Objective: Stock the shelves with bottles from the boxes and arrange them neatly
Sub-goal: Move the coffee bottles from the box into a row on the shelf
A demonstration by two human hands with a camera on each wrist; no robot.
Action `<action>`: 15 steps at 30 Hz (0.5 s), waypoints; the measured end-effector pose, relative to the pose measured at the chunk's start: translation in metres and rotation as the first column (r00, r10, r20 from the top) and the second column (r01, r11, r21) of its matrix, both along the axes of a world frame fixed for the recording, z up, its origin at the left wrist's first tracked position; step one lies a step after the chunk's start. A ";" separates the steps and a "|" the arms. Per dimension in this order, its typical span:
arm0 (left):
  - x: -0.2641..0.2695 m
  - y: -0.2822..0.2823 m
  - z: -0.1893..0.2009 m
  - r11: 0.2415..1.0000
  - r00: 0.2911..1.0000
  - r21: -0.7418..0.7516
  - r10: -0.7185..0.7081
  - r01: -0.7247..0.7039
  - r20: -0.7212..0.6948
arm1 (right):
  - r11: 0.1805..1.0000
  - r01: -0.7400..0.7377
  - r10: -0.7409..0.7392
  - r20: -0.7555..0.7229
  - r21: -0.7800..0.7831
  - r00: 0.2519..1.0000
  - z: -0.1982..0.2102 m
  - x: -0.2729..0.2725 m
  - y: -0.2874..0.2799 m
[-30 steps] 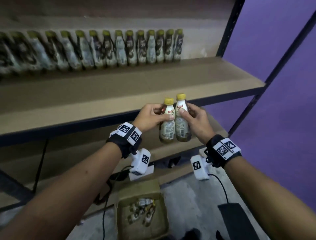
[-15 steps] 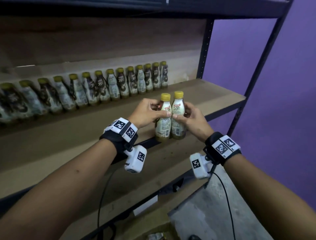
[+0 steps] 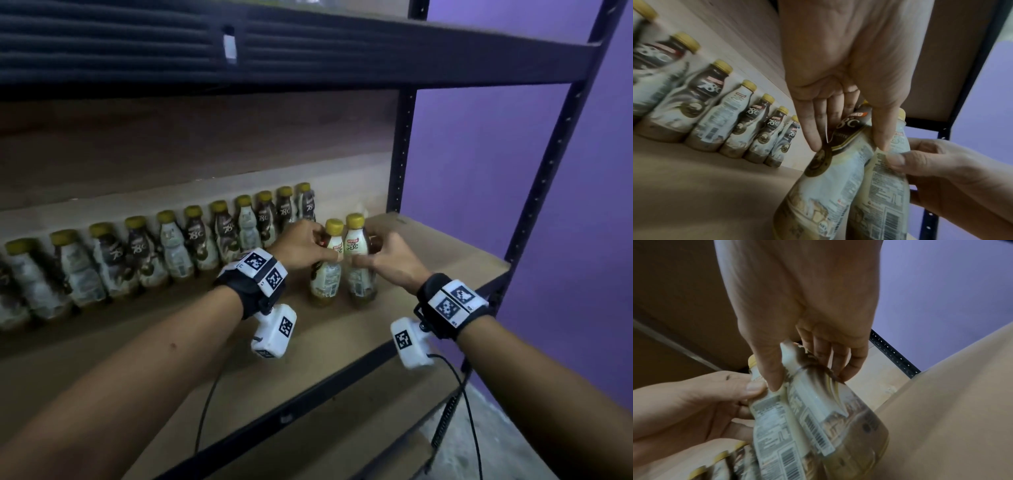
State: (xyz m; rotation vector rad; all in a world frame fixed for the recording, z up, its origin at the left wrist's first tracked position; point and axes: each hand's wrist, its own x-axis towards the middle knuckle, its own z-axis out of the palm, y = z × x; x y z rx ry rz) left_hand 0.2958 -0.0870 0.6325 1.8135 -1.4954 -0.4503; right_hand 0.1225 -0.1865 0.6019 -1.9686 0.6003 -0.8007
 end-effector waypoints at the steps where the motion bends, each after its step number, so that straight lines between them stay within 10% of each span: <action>1: 0.004 -0.018 0.001 1.000 1.000 0.021 0.005 -0.005 0.024 | 1.000 -0.001 0.001 -0.010 -0.010 1.000 0.001 0.005 -0.017; 15: 0.067 -0.191 0.002 0.946 0.937 -0.010 0.322 -0.324 0.133 | 0.992 0.058 -0.086 -0.251 -0.115 0.964 0.014 0.088 -0.202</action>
